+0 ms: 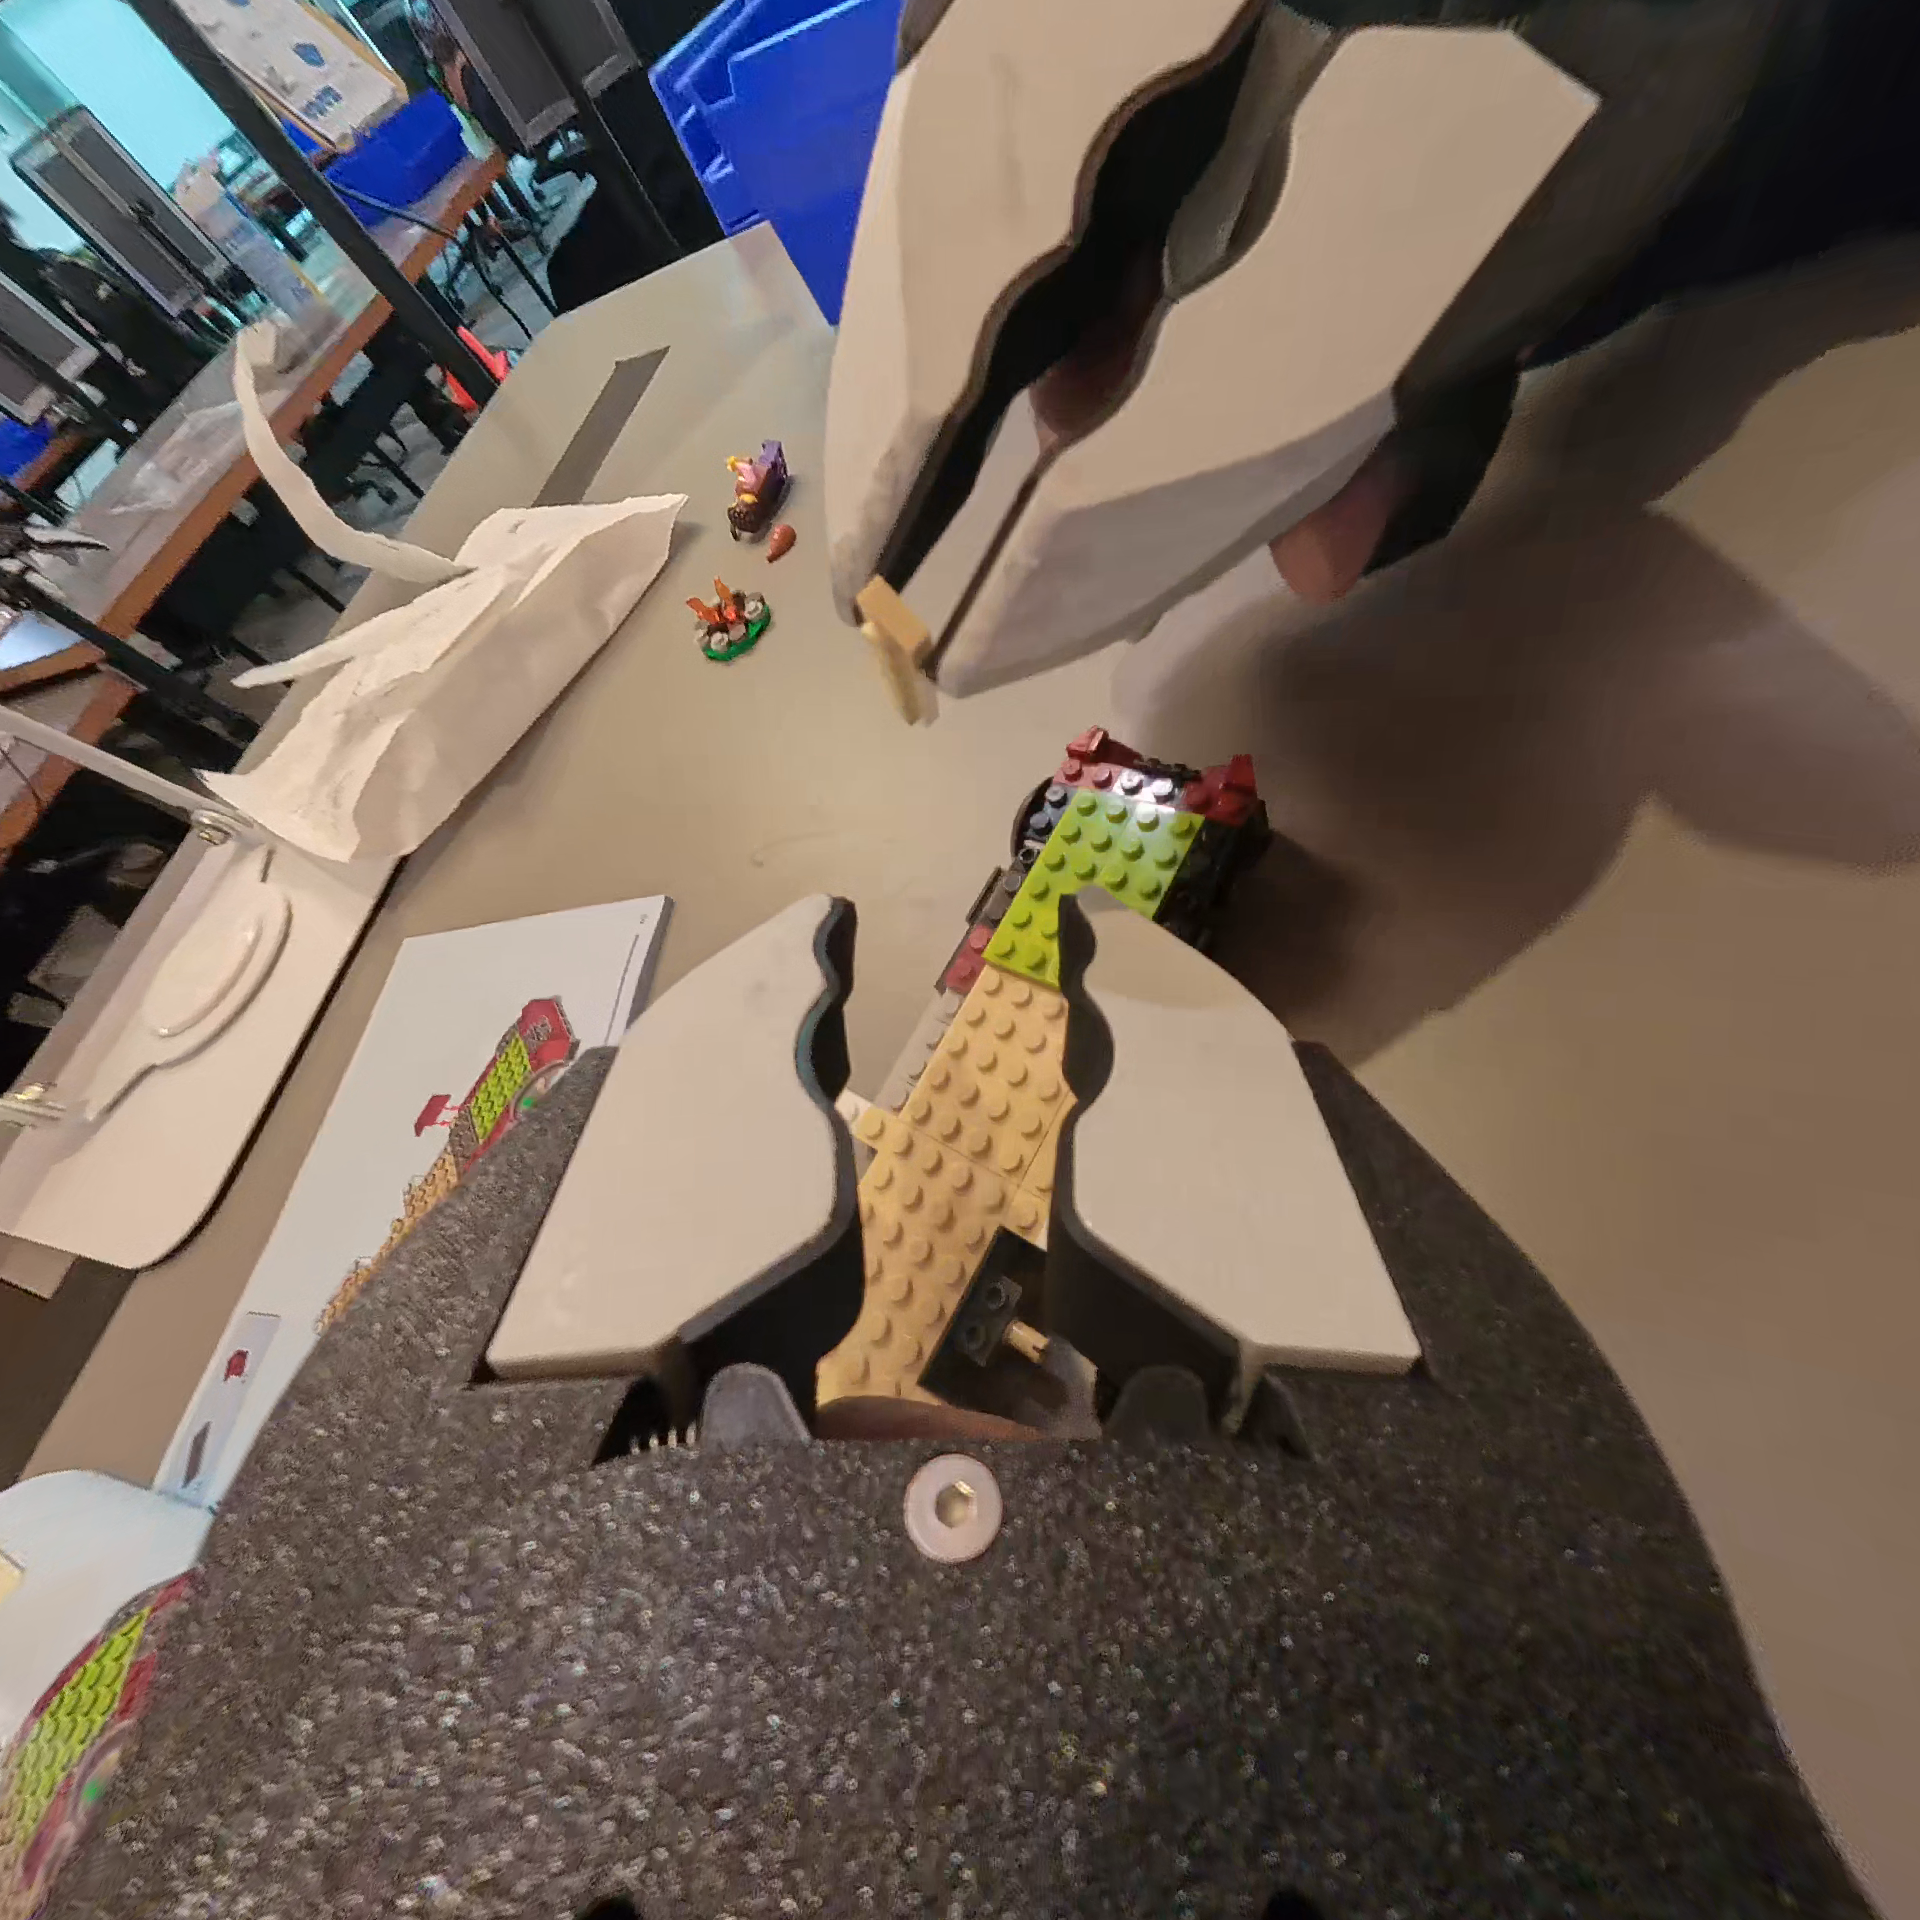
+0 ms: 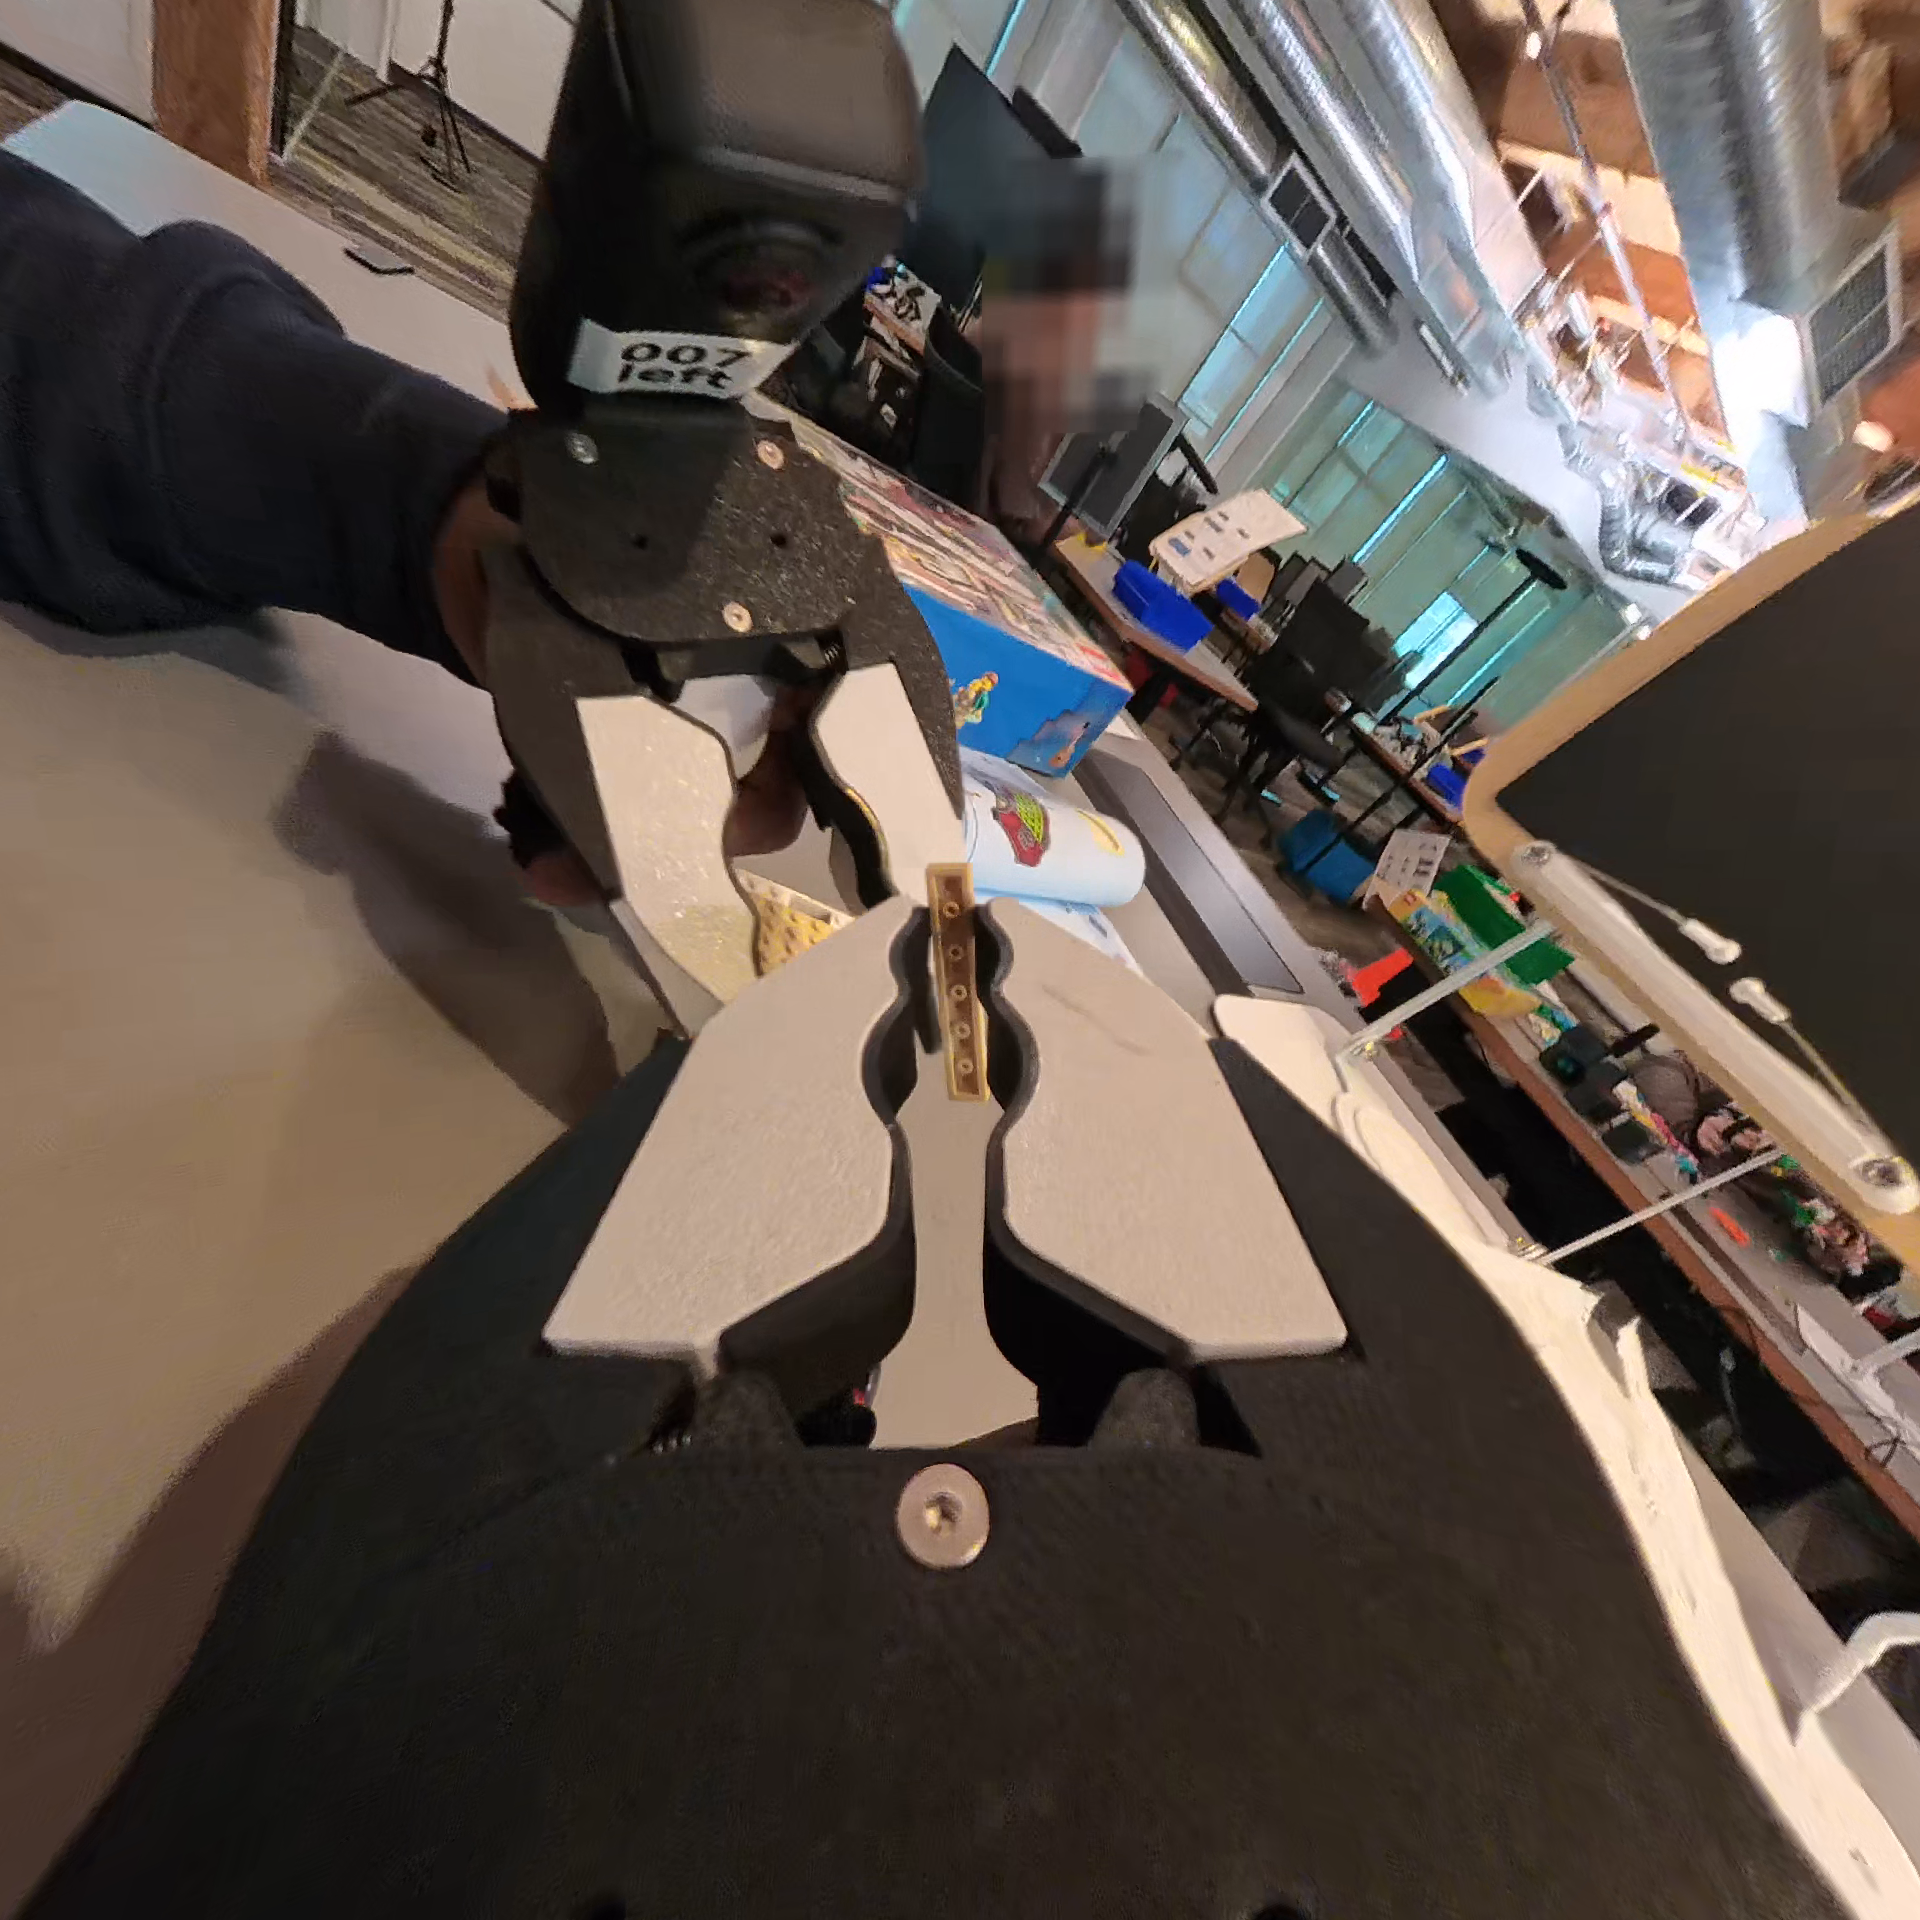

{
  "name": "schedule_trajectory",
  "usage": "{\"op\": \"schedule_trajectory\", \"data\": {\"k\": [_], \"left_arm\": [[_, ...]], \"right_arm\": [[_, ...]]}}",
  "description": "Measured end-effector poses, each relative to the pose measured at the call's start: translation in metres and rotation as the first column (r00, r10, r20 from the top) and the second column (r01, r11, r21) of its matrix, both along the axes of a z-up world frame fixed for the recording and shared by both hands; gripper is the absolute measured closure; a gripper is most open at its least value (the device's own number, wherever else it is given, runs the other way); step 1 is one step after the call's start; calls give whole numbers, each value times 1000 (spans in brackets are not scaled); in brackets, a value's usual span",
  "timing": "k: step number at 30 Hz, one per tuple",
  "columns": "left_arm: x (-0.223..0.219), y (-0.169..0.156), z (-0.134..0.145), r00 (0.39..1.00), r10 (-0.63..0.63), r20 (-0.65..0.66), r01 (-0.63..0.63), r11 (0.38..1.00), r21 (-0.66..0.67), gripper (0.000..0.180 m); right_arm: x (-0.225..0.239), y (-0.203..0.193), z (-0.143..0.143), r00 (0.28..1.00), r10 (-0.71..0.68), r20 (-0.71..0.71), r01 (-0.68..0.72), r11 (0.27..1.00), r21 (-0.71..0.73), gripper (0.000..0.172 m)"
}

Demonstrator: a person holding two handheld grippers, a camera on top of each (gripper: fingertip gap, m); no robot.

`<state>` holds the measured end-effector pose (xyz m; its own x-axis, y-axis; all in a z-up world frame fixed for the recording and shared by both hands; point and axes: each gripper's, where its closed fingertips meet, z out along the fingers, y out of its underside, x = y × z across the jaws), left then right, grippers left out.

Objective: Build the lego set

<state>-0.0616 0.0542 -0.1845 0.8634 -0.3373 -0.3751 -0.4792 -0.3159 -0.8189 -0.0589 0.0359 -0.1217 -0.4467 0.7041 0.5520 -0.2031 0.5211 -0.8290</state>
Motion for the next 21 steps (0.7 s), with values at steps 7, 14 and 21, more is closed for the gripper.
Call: {"op": "schedule_trajectory", "data": {"k": [7, 14, 21], "left_arm": [[10, -5, 17, 995, -66, 79, 61, 996, 59, 143], [9, -4, 34, 936, 0, 352, -19, 999, 50, 149], [3, -8, 34, 820, 142, 555, -170, 985, -1, 151]], "right_arm": [[-1, 16, 0, 989, -118, -93, 124, 990, 64, 164], [1, 30, -2, 940, -193, -281, 268, 928, 258, 164], [-3, 26, -14, 927, -187, -325, 303, 884, 355, 164]]}}
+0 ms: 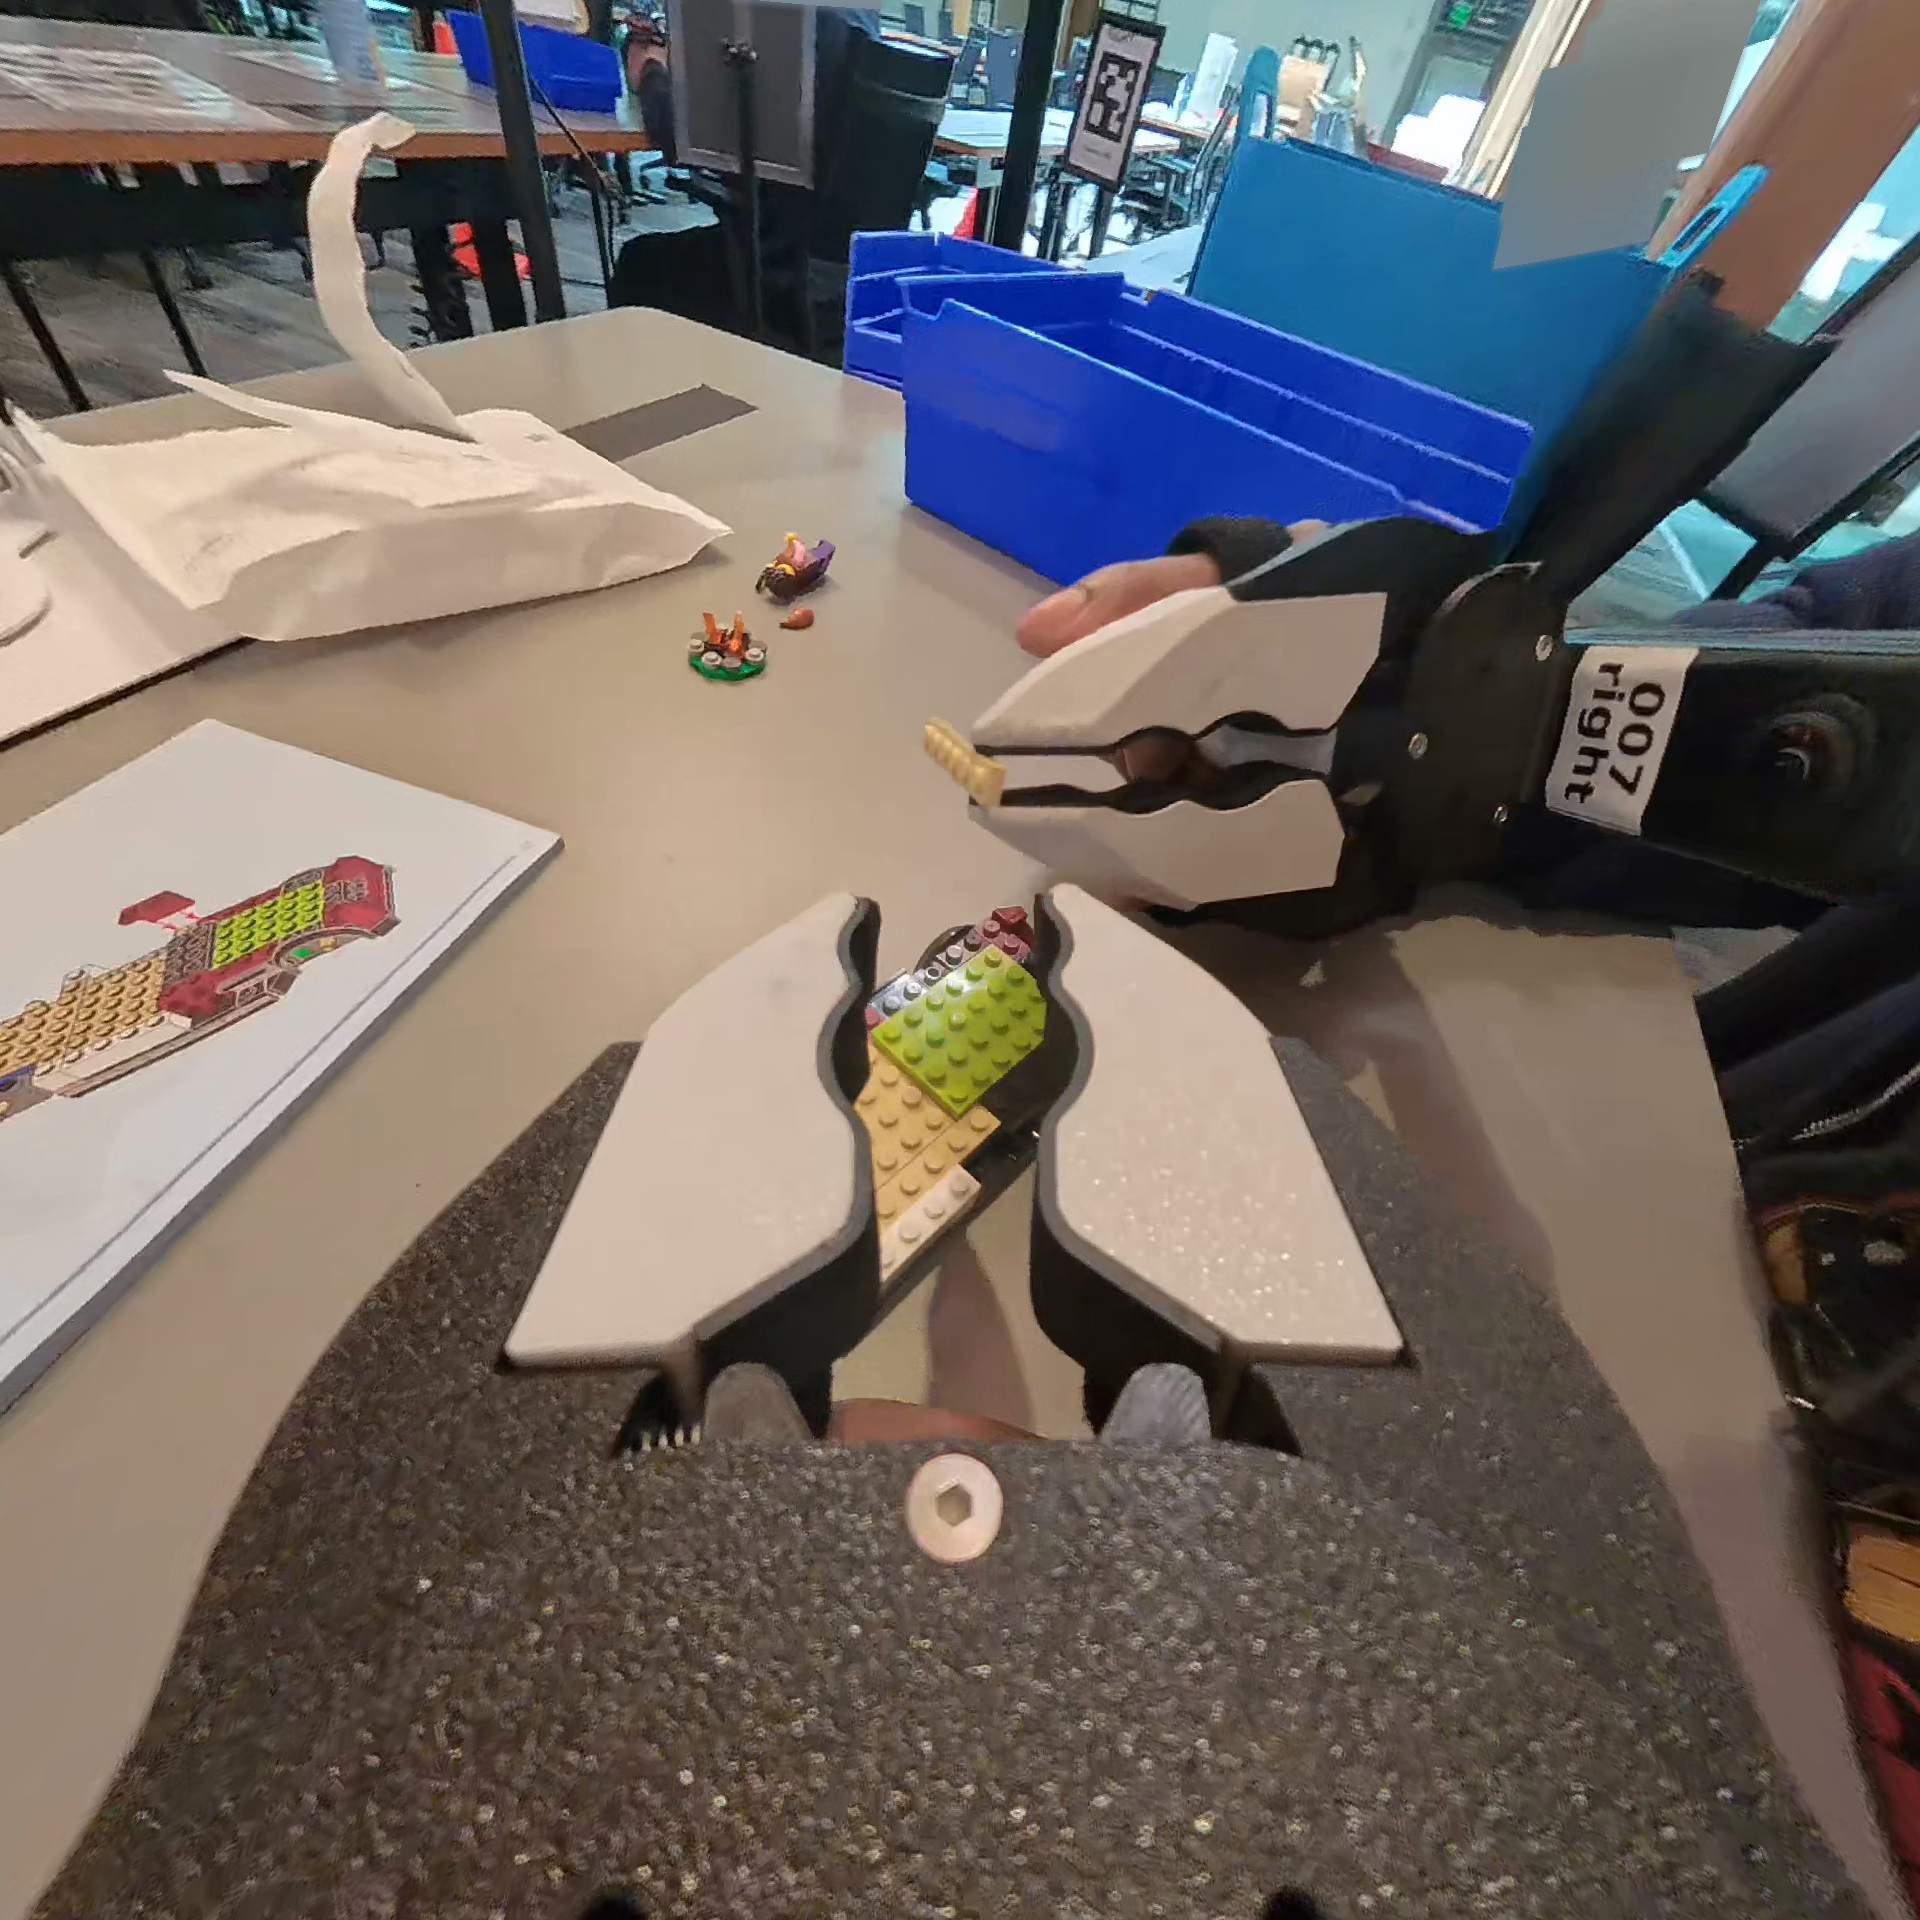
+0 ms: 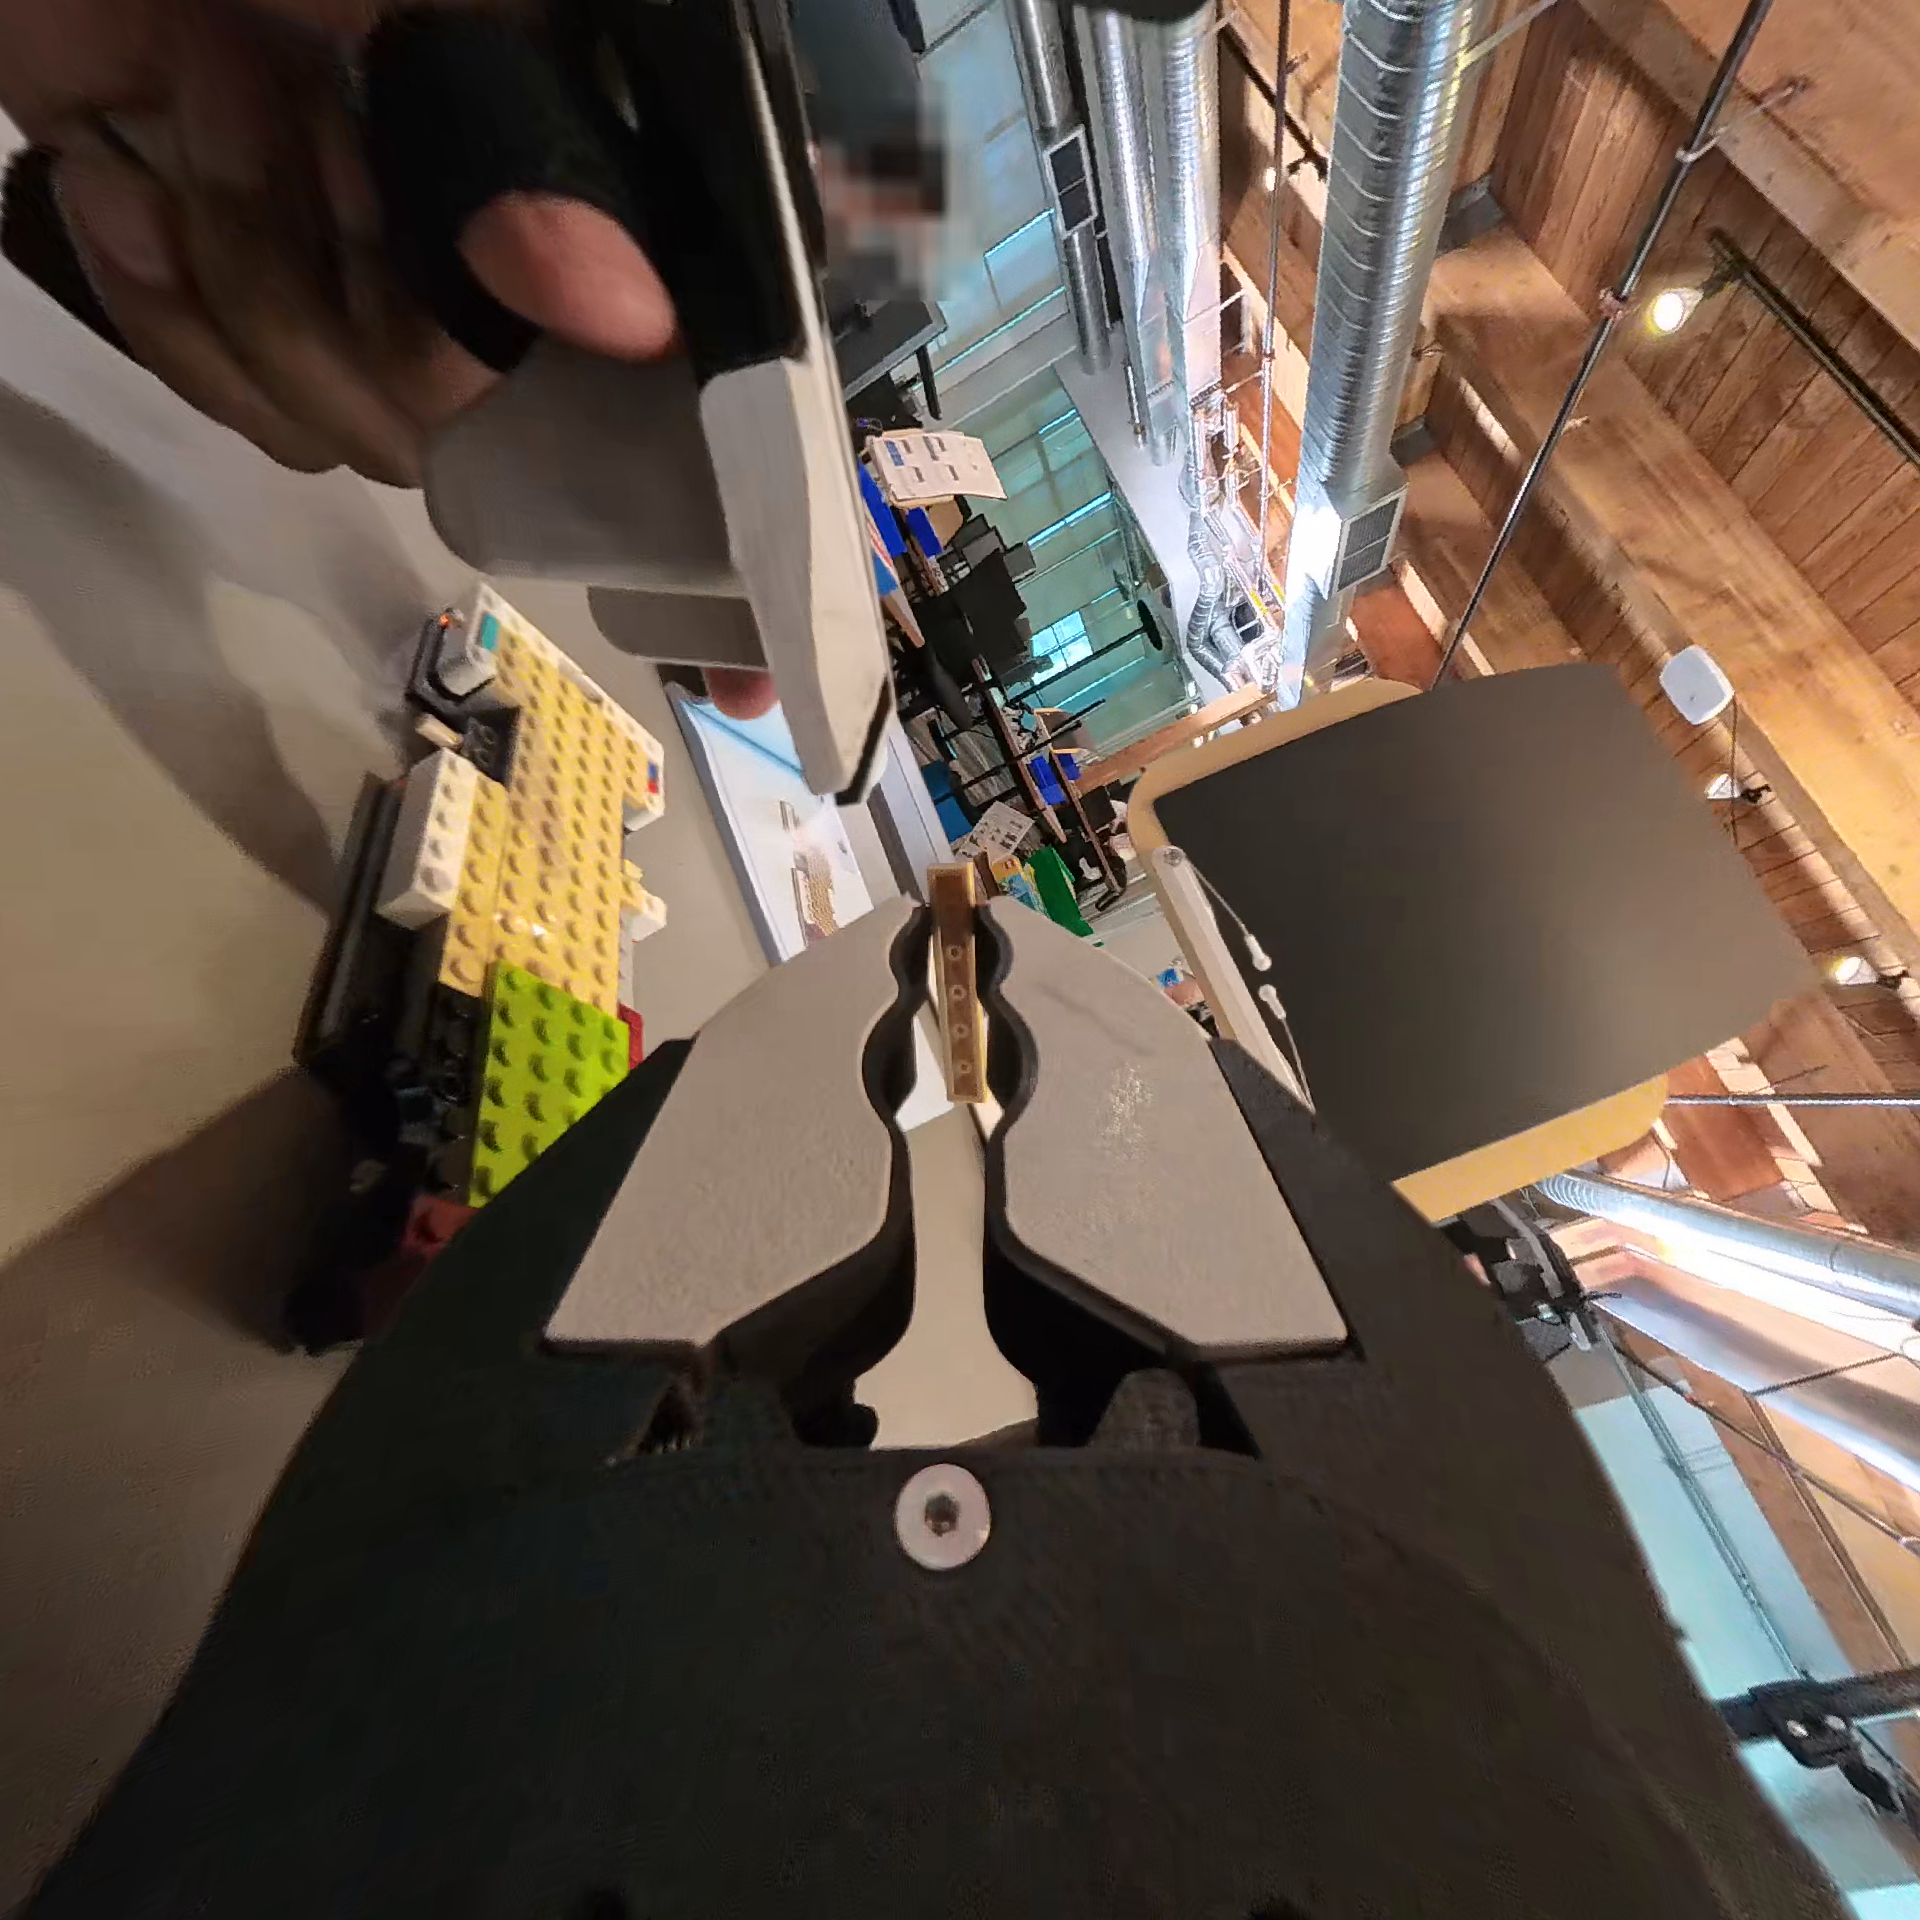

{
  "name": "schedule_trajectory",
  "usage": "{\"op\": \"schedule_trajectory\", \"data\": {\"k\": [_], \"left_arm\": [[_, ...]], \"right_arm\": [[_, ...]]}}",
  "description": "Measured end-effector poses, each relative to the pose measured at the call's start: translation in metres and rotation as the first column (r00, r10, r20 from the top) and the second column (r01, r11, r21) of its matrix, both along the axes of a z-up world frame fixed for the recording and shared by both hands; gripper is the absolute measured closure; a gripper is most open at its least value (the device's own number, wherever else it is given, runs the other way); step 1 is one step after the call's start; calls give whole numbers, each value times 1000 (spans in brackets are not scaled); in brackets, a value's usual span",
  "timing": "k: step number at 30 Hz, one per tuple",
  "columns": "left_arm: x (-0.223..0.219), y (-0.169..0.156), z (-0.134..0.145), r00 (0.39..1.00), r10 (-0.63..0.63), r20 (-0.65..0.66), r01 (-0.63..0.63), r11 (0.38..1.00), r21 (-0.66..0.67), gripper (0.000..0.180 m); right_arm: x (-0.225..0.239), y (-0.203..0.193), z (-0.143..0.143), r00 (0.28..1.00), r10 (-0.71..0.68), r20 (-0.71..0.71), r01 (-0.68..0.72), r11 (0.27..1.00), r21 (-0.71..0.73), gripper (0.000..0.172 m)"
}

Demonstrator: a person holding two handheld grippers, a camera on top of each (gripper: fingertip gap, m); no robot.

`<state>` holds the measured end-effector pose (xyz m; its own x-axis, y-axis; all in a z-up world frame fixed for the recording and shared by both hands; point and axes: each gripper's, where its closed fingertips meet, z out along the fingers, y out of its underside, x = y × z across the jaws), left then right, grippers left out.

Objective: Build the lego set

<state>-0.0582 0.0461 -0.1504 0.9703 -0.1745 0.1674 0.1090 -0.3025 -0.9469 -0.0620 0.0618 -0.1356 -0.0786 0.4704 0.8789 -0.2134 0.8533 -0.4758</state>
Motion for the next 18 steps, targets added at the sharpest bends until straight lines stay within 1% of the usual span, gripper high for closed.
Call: {"op": "schedule_trajectory", "data": {"k": [5, 9, 12, 16, 18], "left_arm": [[2, 0, -2, 996, 35, -79, -37, 999, -22, 154], [6, 4, 1, 995, 26, -98, -27, 1000, -10, 158], [8, 5, -1, 990, 23, -140, -26, 999, -20, 160], [10, 6, -3, 983, 25, -183, -30, 999, -27, 168], [10, 6, -5, 979, 22, -205, -29, 999, -32, 175]], "right_arm": [[0, -7, -6, 1000, 18, 6, -18, 1000, 24, 164], [2, -9, -8, 1000, 21, 5, -21, 999, 48, 164], [3, -11, -10, 1000, 25, 7, -25, 998, 64, 164], [5, -15, -14, 999, 42, 14, -43, 996, 79, 164], [6, -17, -15, 998, 53, 22, -54, 995, 80, 164]]}}
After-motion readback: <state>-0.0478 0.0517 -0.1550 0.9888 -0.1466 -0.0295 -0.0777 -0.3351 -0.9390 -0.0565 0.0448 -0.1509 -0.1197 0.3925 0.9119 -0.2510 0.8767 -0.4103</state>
